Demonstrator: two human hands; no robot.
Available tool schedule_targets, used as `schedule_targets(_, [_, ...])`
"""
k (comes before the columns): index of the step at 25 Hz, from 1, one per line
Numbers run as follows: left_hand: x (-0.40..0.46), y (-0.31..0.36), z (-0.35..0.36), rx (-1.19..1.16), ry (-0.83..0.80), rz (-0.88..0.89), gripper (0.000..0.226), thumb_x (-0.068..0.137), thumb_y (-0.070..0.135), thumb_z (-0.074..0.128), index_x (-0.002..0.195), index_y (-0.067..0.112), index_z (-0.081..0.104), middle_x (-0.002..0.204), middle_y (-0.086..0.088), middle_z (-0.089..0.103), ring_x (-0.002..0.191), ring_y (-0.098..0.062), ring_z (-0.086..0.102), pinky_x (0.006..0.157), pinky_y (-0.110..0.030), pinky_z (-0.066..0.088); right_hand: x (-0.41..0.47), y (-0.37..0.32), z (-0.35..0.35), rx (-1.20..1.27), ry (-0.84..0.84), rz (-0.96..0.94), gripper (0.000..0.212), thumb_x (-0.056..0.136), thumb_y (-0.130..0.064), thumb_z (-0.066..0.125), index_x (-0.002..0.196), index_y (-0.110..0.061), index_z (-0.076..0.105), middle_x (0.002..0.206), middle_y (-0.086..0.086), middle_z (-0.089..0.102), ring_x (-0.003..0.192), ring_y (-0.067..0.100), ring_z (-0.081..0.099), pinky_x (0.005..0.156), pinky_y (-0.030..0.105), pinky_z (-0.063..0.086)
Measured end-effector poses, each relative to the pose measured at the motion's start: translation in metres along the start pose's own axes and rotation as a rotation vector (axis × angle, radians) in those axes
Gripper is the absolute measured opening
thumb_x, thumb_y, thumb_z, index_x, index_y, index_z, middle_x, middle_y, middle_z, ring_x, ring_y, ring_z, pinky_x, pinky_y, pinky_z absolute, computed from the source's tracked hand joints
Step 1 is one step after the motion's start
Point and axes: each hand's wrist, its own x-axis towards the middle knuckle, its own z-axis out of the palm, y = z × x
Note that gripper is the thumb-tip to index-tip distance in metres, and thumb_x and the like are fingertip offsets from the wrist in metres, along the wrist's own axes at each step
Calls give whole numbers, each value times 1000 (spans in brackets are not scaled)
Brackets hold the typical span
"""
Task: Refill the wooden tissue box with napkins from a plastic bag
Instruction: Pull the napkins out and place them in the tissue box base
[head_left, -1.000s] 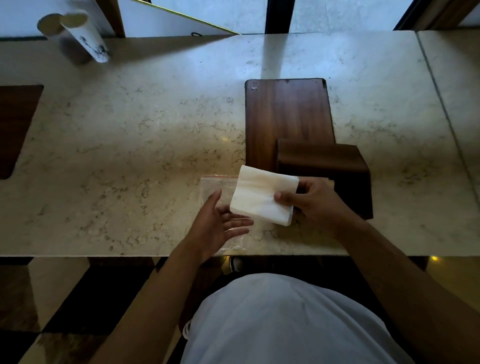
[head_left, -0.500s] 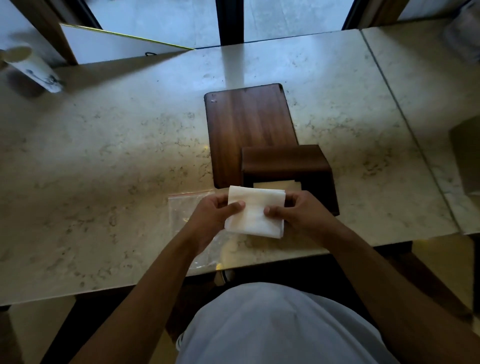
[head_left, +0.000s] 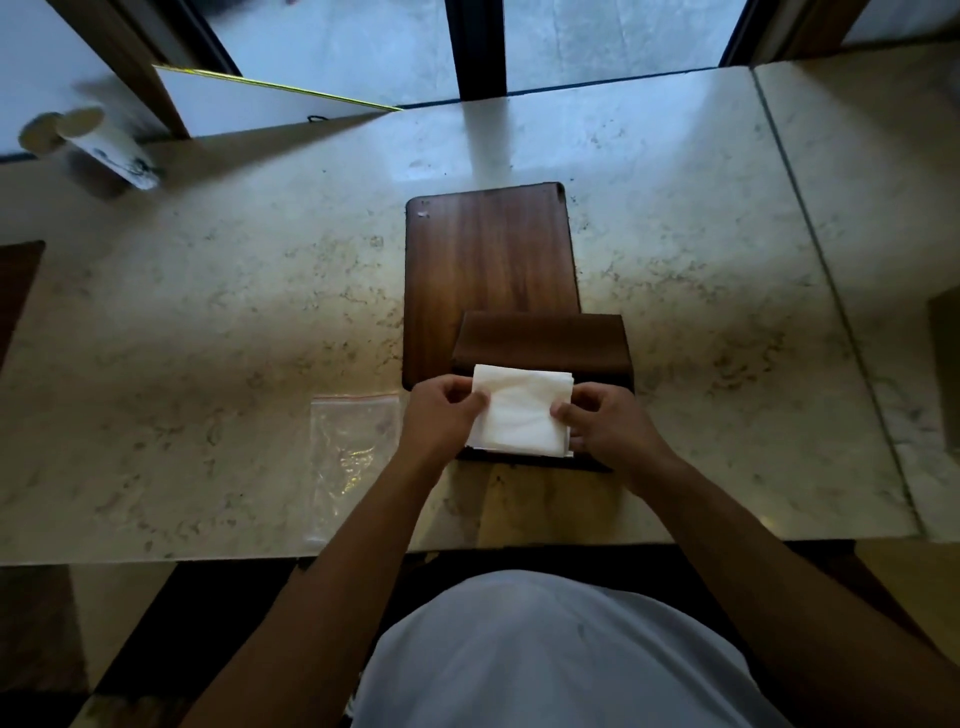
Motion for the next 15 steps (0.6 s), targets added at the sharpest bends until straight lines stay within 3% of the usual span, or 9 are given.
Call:
schedule_targets(3, [12, 2, 11, 183, 51, 68, 25, 90, 23, 71, 111, 9, 76, 105, -6, 77, 85, -15, 68, 77, -34, 58, 14, 5, 1, -90, 125, -23, 25, 92, -18, 73, 114, -7, 72, 106, 8, 76, 95, 22, 74, 81, 45, 63])
schedule_targets(6, [22, -1, 20, 446, 90, 182, 24, 91, 26, 69, 105, 8, 76, 98, -7, 77, 80, -15, 66, 69, -28, 50, 25, 8, 7, -239, 237, -30, 27, 88, -23, 77, 110, -8, 75, 103, 8, 77, 91, 21, 71, 84, 44, 60])
schedule_targets(9, [30, -5, 28, 574, 76, 209, 22, 94, 25, 65, 99, 6, 73, 94, -11, 74, 84, -23, 67, 67, -30, 47, 31, 10, 17, -408, 285, -31, 16, 89, -24, 74, 96, -10, 77, 91, 6, 76, 79, 17, 68, 74, 35, 58])
schedule_targets(12, [37, -9, 35, 643, 54, 206, 19, 96, 24, 62, 96, 5, 68, 96, -13, 70, 87, -26, 65, 66, -30, 42, 36, 12, 26, -549, 286, 23, 18, 90, -26, 71, 83, -9, 71, 79, 6, 70, 76, 23, 68, 67, 34, 56])
schedule_targets(15, [41, -15, 40, 682, 19, 195, 16, 97, 22, 59, 94, 7, 64, 96, -13, 68, 87, -27, 63, 67, -33, 45, 40, 16, 30, -636, 274, 79, 20, 91, -26, 68, 86, -7, 65, 82, 9, 66, 75, 25, 64, 63, 33, 51])
